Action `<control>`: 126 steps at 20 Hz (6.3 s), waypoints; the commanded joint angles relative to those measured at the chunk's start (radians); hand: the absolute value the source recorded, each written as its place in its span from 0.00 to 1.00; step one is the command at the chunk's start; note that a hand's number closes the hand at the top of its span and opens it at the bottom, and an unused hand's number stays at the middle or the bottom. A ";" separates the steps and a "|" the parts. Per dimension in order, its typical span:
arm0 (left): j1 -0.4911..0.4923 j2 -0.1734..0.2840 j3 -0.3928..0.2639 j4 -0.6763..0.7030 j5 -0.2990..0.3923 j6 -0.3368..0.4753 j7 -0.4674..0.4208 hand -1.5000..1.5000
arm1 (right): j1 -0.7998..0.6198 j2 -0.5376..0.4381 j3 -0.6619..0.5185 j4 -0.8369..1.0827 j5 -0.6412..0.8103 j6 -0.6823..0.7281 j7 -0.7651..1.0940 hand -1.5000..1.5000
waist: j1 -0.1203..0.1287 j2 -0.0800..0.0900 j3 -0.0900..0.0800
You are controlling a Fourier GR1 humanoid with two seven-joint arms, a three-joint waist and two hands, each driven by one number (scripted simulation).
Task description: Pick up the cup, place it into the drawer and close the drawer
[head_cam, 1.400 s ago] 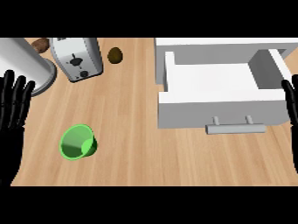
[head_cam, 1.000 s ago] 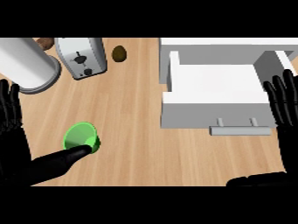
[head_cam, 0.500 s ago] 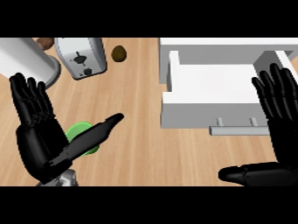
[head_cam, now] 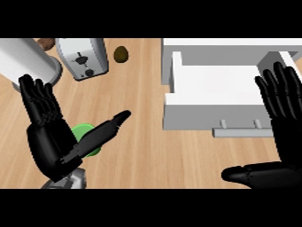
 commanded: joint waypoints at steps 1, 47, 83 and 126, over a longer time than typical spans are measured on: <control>0.079 0.000 -0.050 -0.007 0.044 0.047 -0.060 0.00 | -0.095 -0.021 -0.050 0.036 -0.033 -0.005 0.067 0.00 | 0.003 0.000 0.000; 0.274 0.000 0.147 0.623 0.875 -0.174 -0.970 0.00 | -0.023 -0.017 -0.059 -0.066 -0.040 0.033 0.116 0.00 | 0.001 0.000 -0.001; -0.035 0.000 0.342 1.196 1.031 -0.655 -1.224 0.00 | -0.001 0.001 -0.061 -0.052 -0.059 0.061 0.074 0.00 | -0.006 0.002 -0.001; -0.193 0.205 0.148 0.531 0.817 -0.906 -0.645 1.00 | 0.008 -0.006 -0.068 -0.016 -0.039 0.083 0.053 0.00 | 0.006 -0.003 0.001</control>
